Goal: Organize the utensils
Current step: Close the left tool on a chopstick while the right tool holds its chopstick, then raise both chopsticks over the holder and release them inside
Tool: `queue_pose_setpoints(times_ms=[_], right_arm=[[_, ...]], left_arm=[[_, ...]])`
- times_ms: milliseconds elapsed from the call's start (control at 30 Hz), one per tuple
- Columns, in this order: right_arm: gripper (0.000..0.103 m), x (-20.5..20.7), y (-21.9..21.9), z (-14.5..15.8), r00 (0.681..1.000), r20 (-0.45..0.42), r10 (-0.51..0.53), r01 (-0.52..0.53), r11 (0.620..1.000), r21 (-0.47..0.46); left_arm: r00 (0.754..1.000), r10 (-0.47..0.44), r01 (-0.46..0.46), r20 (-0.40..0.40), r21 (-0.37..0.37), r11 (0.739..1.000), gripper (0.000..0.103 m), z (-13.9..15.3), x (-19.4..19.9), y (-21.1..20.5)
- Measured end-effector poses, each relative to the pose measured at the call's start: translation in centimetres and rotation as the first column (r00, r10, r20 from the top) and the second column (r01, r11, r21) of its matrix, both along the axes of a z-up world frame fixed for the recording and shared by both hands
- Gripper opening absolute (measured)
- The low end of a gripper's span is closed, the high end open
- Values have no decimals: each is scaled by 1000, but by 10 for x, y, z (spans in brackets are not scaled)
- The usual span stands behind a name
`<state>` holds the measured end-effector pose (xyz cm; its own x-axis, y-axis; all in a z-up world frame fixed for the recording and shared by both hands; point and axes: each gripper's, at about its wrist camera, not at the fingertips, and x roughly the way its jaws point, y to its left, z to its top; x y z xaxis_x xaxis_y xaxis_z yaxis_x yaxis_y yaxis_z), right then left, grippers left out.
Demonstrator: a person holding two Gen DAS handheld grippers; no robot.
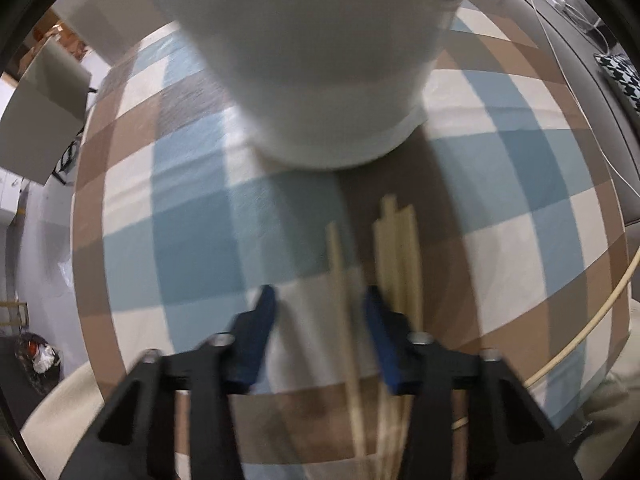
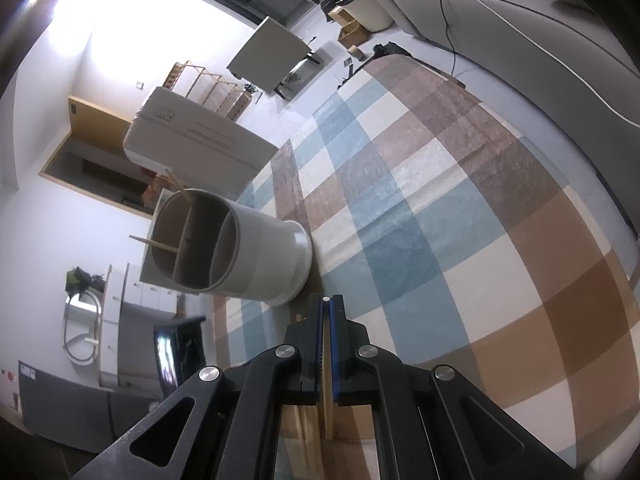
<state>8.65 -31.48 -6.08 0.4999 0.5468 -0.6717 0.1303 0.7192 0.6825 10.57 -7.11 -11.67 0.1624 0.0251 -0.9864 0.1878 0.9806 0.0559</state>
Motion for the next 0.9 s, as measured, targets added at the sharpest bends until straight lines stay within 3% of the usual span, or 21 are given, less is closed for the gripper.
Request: queue_pose_setpoints(times_ms=[100,267,400,600,900], right_arm=[[2,1,2,4,1000,12,5,-5,1000,-5],[2,0,8,11,999,46,26,-24,999,-48],[2,-3,12,11,998,55,33,-29,997,-77],[2,-12,26,18,993,96,63,-50,990,-133],[2,-46,55,51,964,245,102,-39,968,-250]], left_arm=[[1000,-7,6,-30,-40,999,2,-2,14,-9],[1000,11,-11,3,-64,998,1,1,20,-6],[993,64,-49,98,-156,987,1,27,7,8],[951,129,-51,281,-269,962,1,73,-23,41],[921,163,-36,354,-340,940,1,99,-50,64]])
